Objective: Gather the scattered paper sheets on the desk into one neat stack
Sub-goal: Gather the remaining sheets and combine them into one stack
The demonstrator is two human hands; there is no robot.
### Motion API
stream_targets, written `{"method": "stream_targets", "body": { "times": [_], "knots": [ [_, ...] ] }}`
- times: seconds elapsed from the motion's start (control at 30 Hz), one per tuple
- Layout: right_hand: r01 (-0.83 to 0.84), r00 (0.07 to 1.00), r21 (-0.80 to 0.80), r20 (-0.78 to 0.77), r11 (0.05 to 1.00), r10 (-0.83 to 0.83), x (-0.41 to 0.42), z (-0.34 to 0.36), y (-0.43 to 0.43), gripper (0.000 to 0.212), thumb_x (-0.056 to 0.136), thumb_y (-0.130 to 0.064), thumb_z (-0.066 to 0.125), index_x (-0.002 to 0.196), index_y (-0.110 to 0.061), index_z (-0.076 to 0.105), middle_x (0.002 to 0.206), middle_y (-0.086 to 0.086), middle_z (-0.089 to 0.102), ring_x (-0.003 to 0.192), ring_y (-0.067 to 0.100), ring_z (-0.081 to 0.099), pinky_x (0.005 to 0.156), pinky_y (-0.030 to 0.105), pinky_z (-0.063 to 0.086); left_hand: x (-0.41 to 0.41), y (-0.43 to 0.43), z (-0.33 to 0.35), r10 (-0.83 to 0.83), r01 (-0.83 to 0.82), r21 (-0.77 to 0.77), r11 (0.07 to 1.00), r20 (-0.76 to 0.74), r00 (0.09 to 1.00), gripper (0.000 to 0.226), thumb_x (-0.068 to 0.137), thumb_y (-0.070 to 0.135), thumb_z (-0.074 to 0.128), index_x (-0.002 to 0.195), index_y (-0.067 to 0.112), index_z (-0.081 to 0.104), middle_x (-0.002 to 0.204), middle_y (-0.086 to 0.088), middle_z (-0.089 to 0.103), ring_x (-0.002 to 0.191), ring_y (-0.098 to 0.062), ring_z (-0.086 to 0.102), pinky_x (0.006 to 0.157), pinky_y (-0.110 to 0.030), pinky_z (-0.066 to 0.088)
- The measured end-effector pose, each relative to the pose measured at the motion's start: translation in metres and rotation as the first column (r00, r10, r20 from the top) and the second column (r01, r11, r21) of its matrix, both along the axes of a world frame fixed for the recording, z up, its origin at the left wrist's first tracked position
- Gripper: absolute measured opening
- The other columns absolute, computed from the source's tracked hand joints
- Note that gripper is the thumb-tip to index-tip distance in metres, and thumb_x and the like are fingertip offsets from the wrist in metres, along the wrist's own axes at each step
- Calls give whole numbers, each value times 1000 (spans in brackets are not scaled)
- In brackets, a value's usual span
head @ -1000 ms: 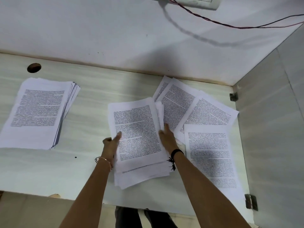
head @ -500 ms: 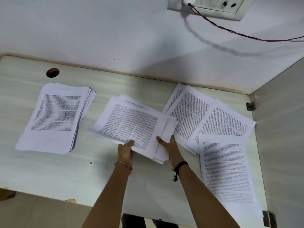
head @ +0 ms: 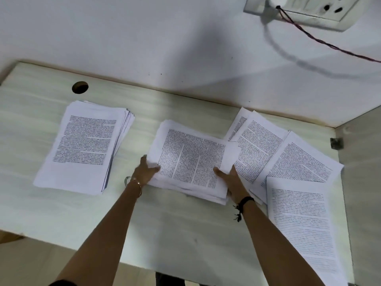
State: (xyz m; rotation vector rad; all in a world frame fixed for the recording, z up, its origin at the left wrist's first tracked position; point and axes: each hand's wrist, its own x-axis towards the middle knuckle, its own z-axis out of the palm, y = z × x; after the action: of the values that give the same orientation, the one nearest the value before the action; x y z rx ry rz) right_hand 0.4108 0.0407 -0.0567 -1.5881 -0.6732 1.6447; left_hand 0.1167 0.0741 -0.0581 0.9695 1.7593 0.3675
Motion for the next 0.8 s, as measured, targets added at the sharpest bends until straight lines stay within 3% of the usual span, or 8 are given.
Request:
{"method": "stream_targets", "body": {
  "times": [0.1,0.2,0.27,0.4,0.47,0.57,0.67,0.8],
  "knots": [
    [102,990,26,93,994,-104,-16,1,6,45,93,-11,58,136,-12,44,126,-1,59,111,14,58,94,30,52,-8,10,1,119,-116,61,991,-54,991,63,86,38,65,139,14,39,131,-17,52,118,-35,52,100,-42,44],
    [277,956,-29,109,961,-272,-25,-1,13,39,95,-8,52,133,-10,48,129,5,59,113,23,57,100,42,47,-14,-1,11,496,-580,39,814,473,728,54,76,60,63,109,17,61,92,-9,59,82,-23,57,69,-32,52],
    [240,966,-68,-80,968,-245,-41,0,11,38,91,-1,54,129,-5,54,124,10,63,109,26,61,88,35,53,0,-12,13,505,-581,-107,807,634,586,52,83,57,55,116,17,61,91,-7,62,78,-20,62,64,-29,53],
    [-70,973,-73,-223,995,52,-73,10,7,28,86,-3,65,112,-11,65,112,8,69,101,24,66,82,31,57,32,-17,11,439,-506,-31,862,543,715,32,92,11,56,123,3,56,122,-17,63,111,-32,60,82,-33,50],
    [39,990,-55,-131,998,-46,-69,9,16,33,83,-21,72,114,-15,63,114,6,69,105,25,66,89,39,56,23,-18,5,500,-538,-16,843,394,771,39,90,1,55,129,2,50,127,-15,58,118,-34,54,92,-36,45],
    [108,965,-31,242,994,-98,-48,13,36,56,74,-53,74,108,-11,58,106,9,68,100,29,64,87,43,54,1,-19,-2,456,-463,-65,884,335,825,46,91,4,54,136,8,43,131,-14,55,116,-32,53,99,-43,43],
    [-253,803,-45,548,966,235,-46,22,48,34,97,-35,51,109,-4,55,96,7,60,87,22,57,67,24,44,2,-15,5,456,-454,-84,887,315,832,52,93,22,58,137,8,34,124,-10,55,105,-26,56,93,-39,47],
    [-658,472,-332,518,676,714,-76,25,46,46,100,-40,39,117,0,53,113,15,58,106,28,58,84,32,45,20,-13,9,396,-400,42,915,84,914,54,93,31,55,132,5,28,119,-17,54,109,-35,54,97,-44,45]
  ]
}}
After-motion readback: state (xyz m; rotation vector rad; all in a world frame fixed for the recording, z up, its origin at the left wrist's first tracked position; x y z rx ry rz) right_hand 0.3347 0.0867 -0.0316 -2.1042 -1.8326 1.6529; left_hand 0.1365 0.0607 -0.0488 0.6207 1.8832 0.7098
